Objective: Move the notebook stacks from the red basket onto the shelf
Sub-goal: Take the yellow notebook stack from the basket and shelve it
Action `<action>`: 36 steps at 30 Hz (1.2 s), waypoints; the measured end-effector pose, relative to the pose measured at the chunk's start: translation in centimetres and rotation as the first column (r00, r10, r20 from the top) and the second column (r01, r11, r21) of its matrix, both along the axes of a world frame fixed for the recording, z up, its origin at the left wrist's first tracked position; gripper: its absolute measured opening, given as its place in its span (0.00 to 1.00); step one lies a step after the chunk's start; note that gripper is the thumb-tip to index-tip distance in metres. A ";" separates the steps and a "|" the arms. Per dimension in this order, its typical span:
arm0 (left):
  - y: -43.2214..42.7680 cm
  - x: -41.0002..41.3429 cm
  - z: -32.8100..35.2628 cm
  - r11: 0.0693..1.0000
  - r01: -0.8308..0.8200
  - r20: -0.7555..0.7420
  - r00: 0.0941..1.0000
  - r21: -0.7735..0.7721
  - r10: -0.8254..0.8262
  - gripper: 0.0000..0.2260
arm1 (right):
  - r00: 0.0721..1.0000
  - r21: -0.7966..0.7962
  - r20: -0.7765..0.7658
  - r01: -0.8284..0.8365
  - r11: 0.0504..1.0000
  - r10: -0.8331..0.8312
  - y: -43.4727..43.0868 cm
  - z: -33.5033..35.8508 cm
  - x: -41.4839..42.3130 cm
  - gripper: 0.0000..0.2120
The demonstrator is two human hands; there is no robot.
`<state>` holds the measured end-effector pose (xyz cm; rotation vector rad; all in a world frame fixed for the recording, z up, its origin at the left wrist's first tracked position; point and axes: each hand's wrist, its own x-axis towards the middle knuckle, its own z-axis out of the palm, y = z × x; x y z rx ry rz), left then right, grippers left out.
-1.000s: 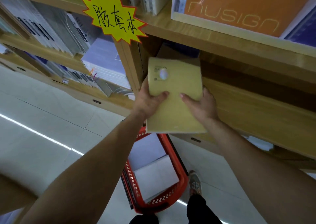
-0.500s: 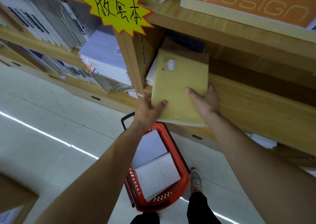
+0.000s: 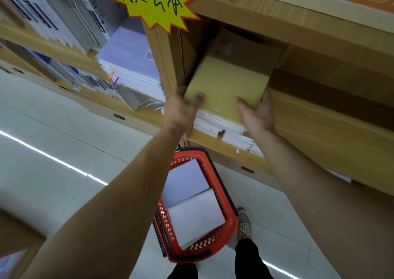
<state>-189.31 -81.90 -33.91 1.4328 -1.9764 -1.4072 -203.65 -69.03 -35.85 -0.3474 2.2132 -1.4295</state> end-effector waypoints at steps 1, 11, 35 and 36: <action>1.0 0.9 -0.5 1.000 -0.013 0.028 1.000 -0.010 0.013 0.26 | 1.000 -0.001 0.007 -0.029 1.000 0.029 0.5 -0.6 0.3 0.39; 1.3 -0.7 -1.3 0.997 -0.051 0.012 0.999 -0.054 0.052 0.23 | 0.998 0.037 -0.019 -0.056 0.998 0.056 -2.0 -0.1 -1.3 0.33; 1.3 -0.7 -2.7 0.982 0.190 0.054 0.980 -0.009 -0.189 0.32 | 0.912 0.302 -0.223 -0.272 0.914 0.345 -3.5 1.5 -2.1 0.43; 1.5 -0.8 -2.5 0.979 0.202 0.069 0.977 -0.013 -0.201 0.33 | 0.889 0.347 -0.268 -0.270 0.898 0.371 -3.2 1.8 -1.6 0.41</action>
